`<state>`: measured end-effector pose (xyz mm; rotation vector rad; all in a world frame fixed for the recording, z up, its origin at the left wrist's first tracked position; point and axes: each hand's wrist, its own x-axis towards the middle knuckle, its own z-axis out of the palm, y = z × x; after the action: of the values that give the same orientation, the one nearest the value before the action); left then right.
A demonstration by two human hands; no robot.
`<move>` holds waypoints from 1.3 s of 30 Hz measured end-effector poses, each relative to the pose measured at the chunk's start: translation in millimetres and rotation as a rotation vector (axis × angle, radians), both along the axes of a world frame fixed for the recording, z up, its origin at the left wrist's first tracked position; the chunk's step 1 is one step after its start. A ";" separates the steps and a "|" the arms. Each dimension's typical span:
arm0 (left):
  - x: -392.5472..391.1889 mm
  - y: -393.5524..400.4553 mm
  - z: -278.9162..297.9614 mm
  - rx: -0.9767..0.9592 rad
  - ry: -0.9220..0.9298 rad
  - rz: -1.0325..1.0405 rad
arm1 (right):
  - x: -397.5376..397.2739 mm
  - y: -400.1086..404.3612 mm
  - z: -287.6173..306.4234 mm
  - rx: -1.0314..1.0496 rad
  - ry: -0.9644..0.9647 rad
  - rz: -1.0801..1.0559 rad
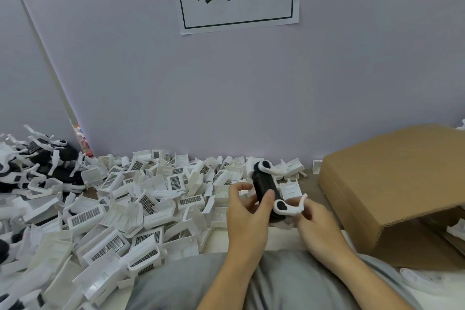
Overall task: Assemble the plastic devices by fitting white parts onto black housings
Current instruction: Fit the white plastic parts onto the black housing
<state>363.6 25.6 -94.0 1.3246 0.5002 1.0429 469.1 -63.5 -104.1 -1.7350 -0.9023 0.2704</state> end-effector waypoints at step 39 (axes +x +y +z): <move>-1.9 5.0 2.4 -0.437 -0.061 -0.213 | -9.5 3.2 2.2 -0.055 0.272 0.233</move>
<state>361.7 30.6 -91.6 0.9316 0.4955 0.7430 459.6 -60.3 -101.9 -1.5948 -0.9012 0.6734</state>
